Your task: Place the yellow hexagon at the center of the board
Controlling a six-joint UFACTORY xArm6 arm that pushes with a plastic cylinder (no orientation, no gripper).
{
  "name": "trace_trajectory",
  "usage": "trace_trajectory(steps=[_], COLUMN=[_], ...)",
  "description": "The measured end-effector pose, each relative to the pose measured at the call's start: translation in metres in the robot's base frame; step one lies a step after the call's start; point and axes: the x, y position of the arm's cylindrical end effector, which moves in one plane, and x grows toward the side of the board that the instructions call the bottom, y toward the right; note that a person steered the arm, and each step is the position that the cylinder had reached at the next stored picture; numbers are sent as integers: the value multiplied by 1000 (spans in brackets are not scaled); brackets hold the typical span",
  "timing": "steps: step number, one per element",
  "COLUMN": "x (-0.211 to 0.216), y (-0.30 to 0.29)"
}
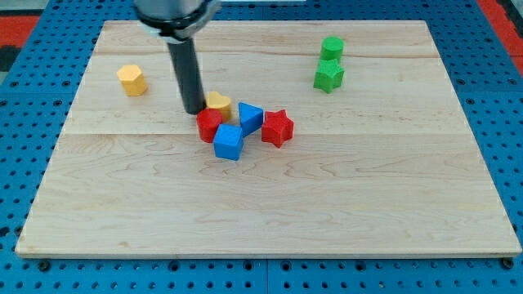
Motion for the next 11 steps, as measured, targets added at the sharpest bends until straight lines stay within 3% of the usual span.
trace_trajectory(steps=[1, 2, 3, 4, 5, 6, 7, 8, 10, 11], x=[-45, -92, -120, -143, -117, -87, -51, -48, -53, -92], y=[-56, -5, -21, -126, -211, -192, -134, -115, 15, -6])
